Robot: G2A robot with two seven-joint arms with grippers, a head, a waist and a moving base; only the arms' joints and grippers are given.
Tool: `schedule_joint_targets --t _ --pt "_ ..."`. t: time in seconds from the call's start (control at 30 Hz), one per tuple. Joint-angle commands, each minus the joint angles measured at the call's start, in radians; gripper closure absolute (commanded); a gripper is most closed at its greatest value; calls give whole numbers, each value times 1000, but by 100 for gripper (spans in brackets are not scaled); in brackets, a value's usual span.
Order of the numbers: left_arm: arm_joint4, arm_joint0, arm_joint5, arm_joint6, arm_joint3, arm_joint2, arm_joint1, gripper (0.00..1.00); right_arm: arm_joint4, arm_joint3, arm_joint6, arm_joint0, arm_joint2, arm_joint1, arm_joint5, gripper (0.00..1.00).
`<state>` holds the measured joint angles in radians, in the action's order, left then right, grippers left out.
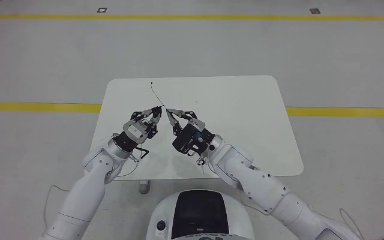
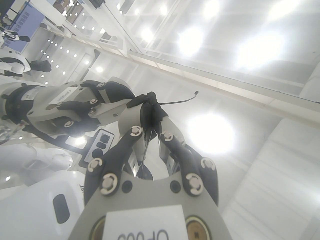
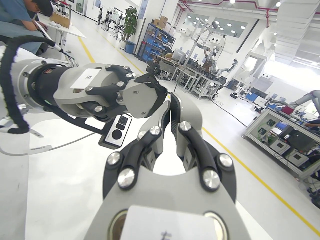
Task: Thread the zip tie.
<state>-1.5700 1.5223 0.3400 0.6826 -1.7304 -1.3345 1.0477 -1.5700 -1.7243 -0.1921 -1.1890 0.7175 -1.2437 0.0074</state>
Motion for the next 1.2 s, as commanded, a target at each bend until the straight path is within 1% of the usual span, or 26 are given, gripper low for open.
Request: schedule_joint_targets --t 0.0,0.3,0.73,1.17 --pt "0 0 0 0 0 0 0 100 0 1 1 0 1 -1 1 100" --pt "0 0 0 0 0 0 0 100 0 4 -1 -6 14 2 7 100" --pt "0 0 0 0 0 0 0 100 0 0 10 -12 29 10 -3 100" --pt "0 0 0 0 0 0 0 100 0 -21 36 -21 44 28 -6 100"
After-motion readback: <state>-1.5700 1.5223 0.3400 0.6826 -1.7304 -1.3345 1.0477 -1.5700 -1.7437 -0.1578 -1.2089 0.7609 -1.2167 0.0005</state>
